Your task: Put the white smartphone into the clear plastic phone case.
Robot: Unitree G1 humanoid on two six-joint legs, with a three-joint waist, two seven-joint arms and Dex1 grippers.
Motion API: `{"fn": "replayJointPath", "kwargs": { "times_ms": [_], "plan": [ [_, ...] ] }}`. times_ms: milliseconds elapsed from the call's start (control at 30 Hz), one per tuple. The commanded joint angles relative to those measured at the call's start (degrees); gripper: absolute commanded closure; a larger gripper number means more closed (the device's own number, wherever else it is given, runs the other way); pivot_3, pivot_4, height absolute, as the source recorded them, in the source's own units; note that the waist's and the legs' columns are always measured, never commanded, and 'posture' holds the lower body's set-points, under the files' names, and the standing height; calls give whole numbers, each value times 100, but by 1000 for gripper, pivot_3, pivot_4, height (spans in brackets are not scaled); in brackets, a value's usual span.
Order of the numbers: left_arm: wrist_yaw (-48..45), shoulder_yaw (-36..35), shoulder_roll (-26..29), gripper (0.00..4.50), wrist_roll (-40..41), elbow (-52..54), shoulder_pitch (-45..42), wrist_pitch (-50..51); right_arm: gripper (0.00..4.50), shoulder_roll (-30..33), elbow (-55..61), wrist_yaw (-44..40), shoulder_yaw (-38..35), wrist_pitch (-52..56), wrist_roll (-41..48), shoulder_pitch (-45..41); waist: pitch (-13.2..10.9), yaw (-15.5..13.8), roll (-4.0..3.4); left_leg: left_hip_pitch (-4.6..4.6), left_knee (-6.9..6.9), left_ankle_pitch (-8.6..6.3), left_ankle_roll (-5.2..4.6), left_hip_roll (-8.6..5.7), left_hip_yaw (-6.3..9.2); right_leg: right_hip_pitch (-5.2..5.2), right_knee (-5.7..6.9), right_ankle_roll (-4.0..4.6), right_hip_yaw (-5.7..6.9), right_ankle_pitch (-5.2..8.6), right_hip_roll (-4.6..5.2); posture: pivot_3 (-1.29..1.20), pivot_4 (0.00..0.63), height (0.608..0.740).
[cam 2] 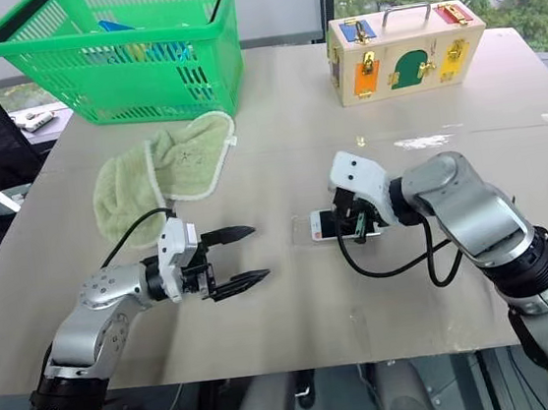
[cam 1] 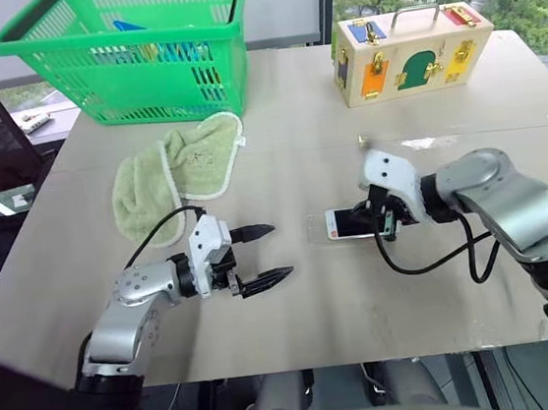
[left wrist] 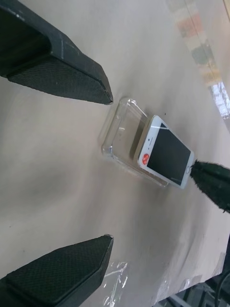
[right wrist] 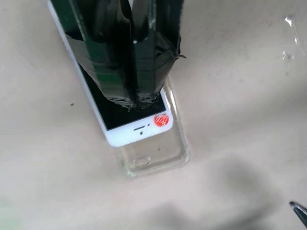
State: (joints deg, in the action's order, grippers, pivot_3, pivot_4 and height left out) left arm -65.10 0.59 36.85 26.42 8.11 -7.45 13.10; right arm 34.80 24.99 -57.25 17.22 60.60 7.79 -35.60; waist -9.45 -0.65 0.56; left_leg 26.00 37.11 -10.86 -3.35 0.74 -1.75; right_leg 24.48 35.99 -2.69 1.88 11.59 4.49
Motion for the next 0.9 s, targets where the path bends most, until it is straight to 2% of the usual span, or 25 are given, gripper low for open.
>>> {"fn": "replayJointPath", "kwargs": {
  "times_ms": [33, 267, 533, 767, 900],
  "plan": [
    [-75, -63, 1, 0, 65, 24, -27, -71, 4475, -279, -155, 375, -51, -633, 103, 262, 0, 1, 0, 0, 0, 0, -1, 0, -1, 0, 0, 0, -1, 0, 0, 0, 150, 740],
    [46, -1, -85, 0, 61, 301, 88, -9, 4475, -568, -1027, 892, 384, -1428, -268, 321, 0, 1, 0, -1, 0, 2, -2, 0, -3, 0, 1, 0, -3, 0, -4, 0, 150, 740],
    [90, -20, -82, 0, 59, 372, 143, 8, 4475, -311, -1247, 560, 1112, -1180, -356, 443, 3, -2, 2, -17, 1, 2, -3, 1, -5, -14, 2, -1, -4, 0, -7, 0, 150, 740],
    [142, -37, -79, 0, 68, 421, 171, 39, 4475, -540, -1677, 773, 1012, -949, -283, 443, 20, 0, 13, -35, 3, -13, 21, 7, -1, -30, 2, -1, -1, 1, 0, 0, 150, 740],
    [175, -19, -88, 0, 74, 404, 106, 87, 4475, -785, -1088, 707, 285, -911, 343, 452, 33, -3, 14, -35, 2, -14, 23, 11, -1, -30, 1, 0, 0, 0, 12, 0, 150, 740]
  ]
}}
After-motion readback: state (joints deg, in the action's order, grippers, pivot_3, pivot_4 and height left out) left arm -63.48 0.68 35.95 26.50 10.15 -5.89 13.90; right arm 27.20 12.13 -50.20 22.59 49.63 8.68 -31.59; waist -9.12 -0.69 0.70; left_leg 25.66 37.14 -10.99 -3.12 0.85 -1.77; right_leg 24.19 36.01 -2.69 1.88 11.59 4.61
